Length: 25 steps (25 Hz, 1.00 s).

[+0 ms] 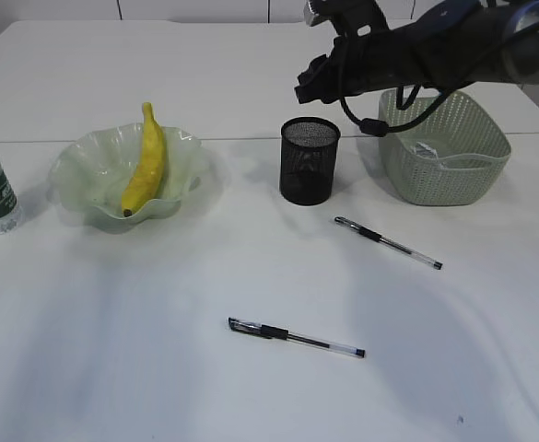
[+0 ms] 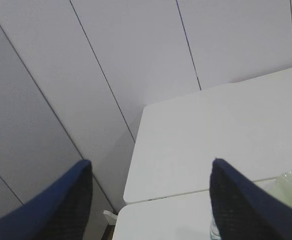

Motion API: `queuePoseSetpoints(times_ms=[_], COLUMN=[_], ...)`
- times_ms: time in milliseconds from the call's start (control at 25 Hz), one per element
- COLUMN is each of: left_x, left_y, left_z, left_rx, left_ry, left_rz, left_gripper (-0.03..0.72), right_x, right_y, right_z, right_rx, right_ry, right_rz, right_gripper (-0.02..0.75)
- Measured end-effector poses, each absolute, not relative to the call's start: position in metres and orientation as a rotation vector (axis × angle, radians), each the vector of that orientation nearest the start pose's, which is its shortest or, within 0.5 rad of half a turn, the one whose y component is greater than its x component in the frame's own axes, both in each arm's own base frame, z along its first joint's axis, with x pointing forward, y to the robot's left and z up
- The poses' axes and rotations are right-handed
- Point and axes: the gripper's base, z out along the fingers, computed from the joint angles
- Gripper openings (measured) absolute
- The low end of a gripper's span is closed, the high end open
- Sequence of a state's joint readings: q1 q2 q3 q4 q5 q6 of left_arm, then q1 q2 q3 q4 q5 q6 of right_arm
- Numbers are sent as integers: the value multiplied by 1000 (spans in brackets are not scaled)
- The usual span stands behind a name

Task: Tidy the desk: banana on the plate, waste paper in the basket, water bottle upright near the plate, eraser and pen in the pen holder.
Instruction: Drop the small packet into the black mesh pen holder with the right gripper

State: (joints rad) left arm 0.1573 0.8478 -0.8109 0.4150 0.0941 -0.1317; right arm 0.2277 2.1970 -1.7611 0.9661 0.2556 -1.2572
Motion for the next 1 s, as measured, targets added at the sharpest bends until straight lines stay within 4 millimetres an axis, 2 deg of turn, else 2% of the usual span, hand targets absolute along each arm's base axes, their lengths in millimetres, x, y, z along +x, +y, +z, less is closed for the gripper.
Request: queuePoseSetpoints(times_ms=[440, 800, 1000], left_x=[179, 170, 165], left_y=[34, 32, 31], left_z=[388, 393, 397], left_rx=[58, 55, 53], left_ry=[1663, 1631, 1611], left_rz=[379, 383, 385], left_gripper=[521, 521, 521], right_x=[490, 480, 468], right_y=[134, 110, 100], right_z=[249, 289, 299], right_rx=[-764, -789, -882], right_ry=[1914, 1869, 1923], right_rz=[149, 89, 86], right_gripper=[249, 249, 249])
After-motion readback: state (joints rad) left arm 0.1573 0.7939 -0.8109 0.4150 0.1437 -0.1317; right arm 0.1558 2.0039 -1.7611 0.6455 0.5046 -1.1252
